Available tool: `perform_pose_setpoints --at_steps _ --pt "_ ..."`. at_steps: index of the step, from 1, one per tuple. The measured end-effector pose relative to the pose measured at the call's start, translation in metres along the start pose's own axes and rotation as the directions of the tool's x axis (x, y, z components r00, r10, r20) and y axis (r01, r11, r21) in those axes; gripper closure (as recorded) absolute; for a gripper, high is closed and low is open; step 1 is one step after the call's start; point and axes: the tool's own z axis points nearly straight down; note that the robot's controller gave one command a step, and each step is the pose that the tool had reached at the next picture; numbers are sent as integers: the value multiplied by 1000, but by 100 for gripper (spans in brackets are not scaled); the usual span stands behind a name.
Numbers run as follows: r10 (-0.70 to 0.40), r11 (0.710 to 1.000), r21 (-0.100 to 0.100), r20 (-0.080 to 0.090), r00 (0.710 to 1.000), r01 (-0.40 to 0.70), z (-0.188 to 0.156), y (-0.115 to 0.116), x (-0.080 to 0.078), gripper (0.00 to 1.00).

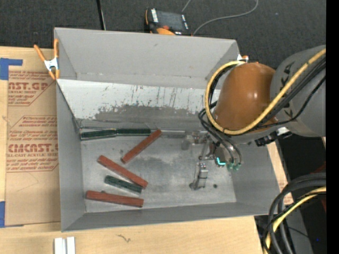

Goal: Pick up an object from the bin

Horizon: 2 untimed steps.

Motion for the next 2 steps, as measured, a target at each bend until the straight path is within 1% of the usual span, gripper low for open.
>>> perform_pose_setpoints --at_steps 1,2 --pt "-182 983 0 9 983 182 114 100 -57 0" --pt "-97 995 -2 11 995 97 81 123 -71 0"
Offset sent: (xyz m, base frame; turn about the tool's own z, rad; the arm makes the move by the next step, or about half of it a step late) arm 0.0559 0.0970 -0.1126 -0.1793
